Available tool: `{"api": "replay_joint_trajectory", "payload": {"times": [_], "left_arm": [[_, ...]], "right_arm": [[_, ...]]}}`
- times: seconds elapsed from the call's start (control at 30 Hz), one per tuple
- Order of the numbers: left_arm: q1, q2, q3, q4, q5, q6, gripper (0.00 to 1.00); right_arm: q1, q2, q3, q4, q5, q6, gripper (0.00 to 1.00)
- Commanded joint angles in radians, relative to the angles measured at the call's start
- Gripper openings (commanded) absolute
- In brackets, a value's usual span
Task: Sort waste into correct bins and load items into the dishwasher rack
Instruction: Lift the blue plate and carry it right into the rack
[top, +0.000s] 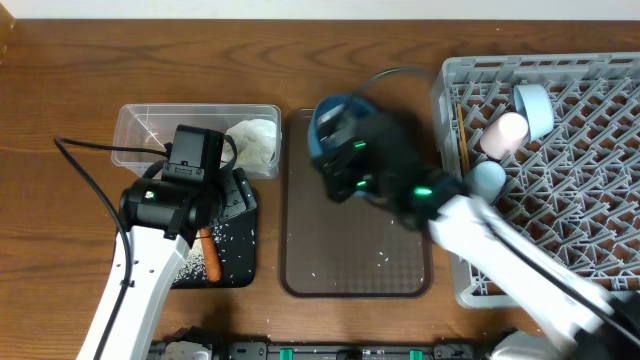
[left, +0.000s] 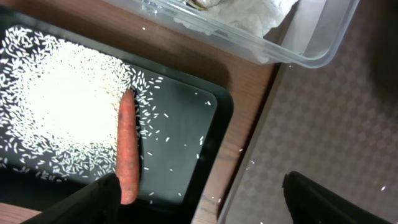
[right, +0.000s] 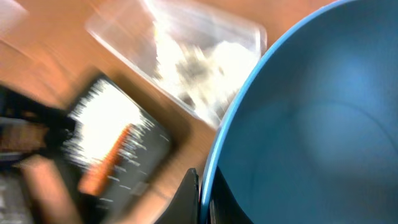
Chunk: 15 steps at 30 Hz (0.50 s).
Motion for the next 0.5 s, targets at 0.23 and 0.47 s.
{"api": "replay_joint_trajectory", "payload": {"times": [0.23,0.47], "left_arm": [[0.005,-0.004,0.008,-0.003,-0.005,0.005,0.95],[0.005,-0.004,0.008,-0.003,-0.005,0.005,0.99]], "right_arm": [[-0.477,-0.377,0.002,-0.138,-0.588,0.120,0.01],[-0.933,-0.415,-0.002,-0.171,-0.998,0.117,0.01]]}}
